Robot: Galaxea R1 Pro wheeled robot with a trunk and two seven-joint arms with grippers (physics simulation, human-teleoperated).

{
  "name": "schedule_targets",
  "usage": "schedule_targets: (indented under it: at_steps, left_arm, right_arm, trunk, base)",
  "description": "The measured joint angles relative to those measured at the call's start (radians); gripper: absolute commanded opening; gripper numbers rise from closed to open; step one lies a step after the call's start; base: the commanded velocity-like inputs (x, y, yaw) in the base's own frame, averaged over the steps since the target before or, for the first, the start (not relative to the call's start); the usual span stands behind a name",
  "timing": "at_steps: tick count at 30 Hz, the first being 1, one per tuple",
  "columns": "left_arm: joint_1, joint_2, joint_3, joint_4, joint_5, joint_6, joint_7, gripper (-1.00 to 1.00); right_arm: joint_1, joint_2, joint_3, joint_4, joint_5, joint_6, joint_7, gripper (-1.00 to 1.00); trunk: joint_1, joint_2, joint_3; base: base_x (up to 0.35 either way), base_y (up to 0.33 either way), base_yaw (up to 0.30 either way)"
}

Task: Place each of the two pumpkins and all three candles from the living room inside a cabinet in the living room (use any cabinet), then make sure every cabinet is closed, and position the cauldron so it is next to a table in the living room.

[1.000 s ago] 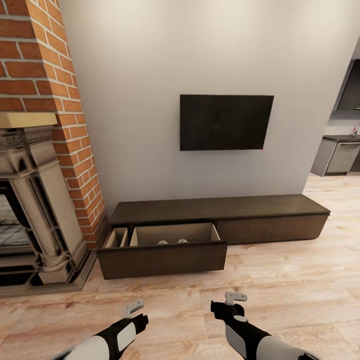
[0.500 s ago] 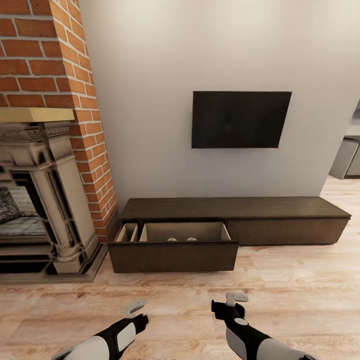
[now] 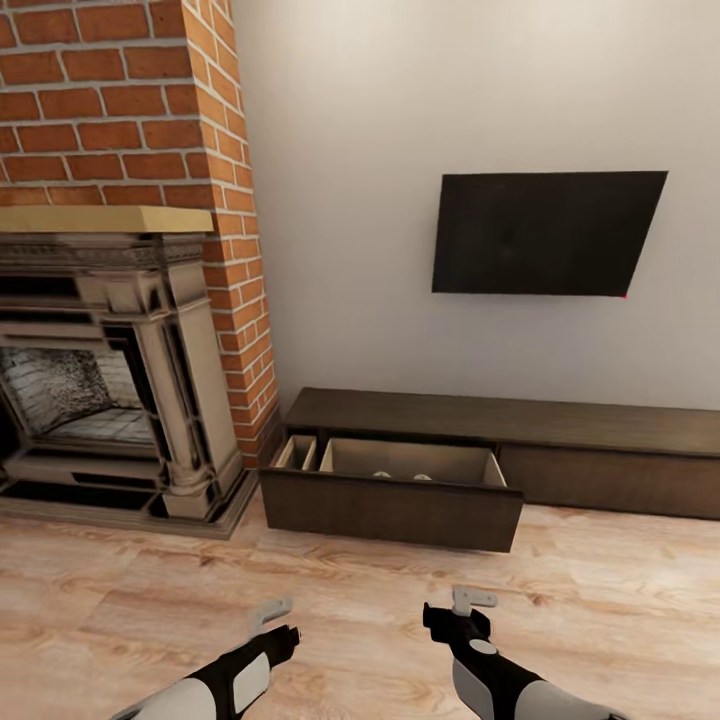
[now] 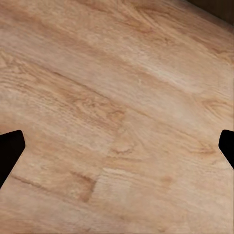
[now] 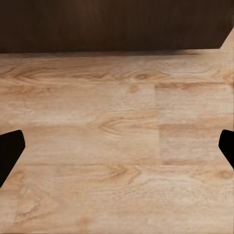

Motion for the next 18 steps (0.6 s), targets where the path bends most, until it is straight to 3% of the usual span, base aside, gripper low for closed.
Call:
schedule_targets:
  at_steps: [7, 11, 18]
  left_arm:
    - [0.001, 0.001, -0.011, -0.054, -0.001, -0.022, -0.013, 1.0]
    - [0.001, -0.022, -0.098, -0.098, -0.002, -0.023, -0.086, 1.0]
    - [0.001, -0.027, -0.128, -0.113, 0.003, -0.022, -0.118, 1.0]
  right_arm:
    - [0.0, -0.001, -0.001, 0.0, 0.002, -0.001, 0.0, 1.0]
    - [0.001, -0.009, -0.002, 0.001, 0.004, -0.023, 0.0, 1.0]
    - [0.001, -0.013, -0.002, 0.007, 0.0, -0.07, 0.0, 1.0]
  trunk:
    - [0.027, -0.049, -0.022]
    - [0.042, -0.077, -0.036]
    - [0.069, -0.126, -0.066]
  base:
    - [0.0, 0.0, 0.293]
    - [0.0, 0.0, 0.257]
    - [0.0, 0.0, 0.039]
